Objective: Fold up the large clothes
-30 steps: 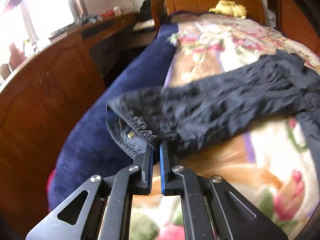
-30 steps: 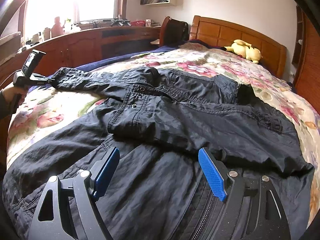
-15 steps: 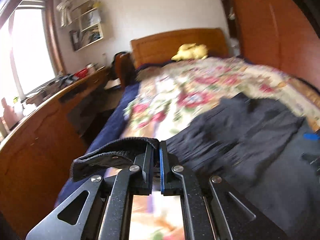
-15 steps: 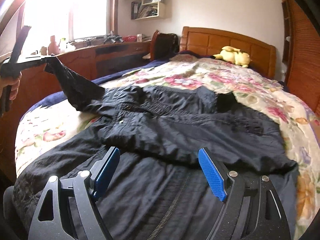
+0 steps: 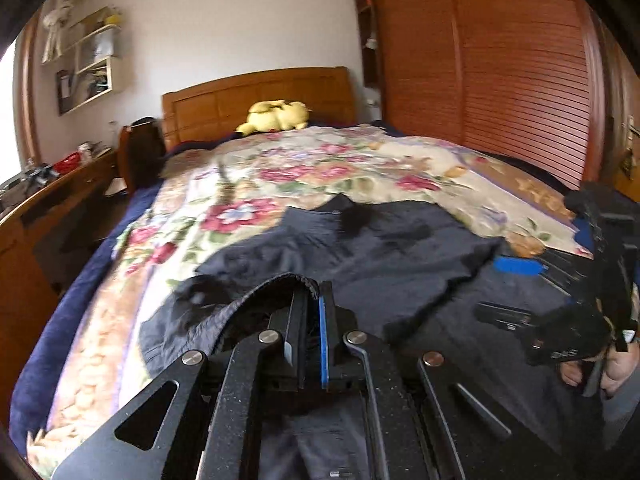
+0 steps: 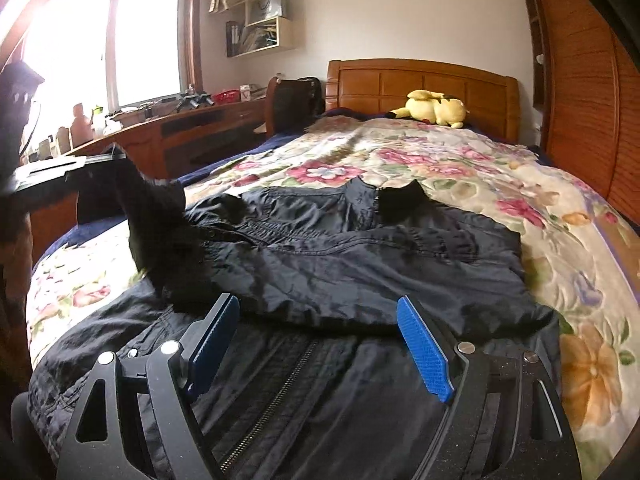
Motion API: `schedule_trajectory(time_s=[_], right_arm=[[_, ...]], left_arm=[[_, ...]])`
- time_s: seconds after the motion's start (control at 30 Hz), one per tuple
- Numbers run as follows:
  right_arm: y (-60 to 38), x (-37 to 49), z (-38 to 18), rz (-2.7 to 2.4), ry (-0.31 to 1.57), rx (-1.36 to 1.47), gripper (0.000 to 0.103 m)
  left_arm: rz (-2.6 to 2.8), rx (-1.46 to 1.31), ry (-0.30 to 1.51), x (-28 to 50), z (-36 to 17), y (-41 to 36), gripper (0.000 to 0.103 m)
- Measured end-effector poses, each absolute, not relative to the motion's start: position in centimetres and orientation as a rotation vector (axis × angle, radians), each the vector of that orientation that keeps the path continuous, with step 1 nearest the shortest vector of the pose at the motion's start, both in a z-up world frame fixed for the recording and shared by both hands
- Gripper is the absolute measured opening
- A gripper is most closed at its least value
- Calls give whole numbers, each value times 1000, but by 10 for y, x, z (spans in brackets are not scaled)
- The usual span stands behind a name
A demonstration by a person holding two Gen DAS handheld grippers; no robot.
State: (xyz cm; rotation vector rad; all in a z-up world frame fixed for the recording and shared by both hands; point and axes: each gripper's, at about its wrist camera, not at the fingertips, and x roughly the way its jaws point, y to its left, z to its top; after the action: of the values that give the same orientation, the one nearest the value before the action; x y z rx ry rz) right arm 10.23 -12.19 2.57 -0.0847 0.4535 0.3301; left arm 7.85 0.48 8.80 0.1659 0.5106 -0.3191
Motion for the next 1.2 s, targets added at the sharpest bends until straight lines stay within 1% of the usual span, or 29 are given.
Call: schedule_trajectory(time_s=[0.13, 0.2, 0.23, 0.27, 0.33, 0.37, 0.4, 0.47, 0.53, 0.67, 1.0, 1.07, 1.2], right_arm=[[-123, 109, 23, 319, 457, -77, 83], [-123, 111, 22, 314, 460, -78, 83], [-123, 111, 21, 313, 461, -79, 83], [-122, 112, 20, 312, 463, -80, 83], [-122, 111, 20, 313, 466, -84, 83], [-121, 110, 20, 313, 468, -88, 83], [-122, 108, 20, 315, 469, -91, 83], [-121, 109, 19, 316, 473, -98, 83], [-118, 109, 18, 318, 478, -105, 83], [-114, 109, 18, 330, 484, -118, 83], [-96, 96, 17, 378, 470, -163, 83], [-91, 93, 15, 385, 474, -172, 83], [-78, 90, 13, 411, 484, -190, 83]], left_arm=[[-339, 189, 545, 72, 82, -8, 7], [-348, 189, 548, 70, 80, -7, 18], [-341, 195, 538, 67, 79, -5, 31], [-331, 201, 530, 65, 78, -5, 38], [-342, 186, 525, 60, 79, 0, 41], [-344, 176, 524, 57, 79, 2, 47], [-332, 171, 519, 55, 79, 5, 51], [-301, 163, 495, 50, 79, 14, 69], [-294, 136, 488, 48, 77, 22, 76], [-246, 101, 478, 47, 67, 45, 80], [-154, -3, 484, 36, 22, 98, 80], [-150, -25, 501, 37, 19, 107, 80], [-103, 28, 462, 29, 18, 115, 80]])
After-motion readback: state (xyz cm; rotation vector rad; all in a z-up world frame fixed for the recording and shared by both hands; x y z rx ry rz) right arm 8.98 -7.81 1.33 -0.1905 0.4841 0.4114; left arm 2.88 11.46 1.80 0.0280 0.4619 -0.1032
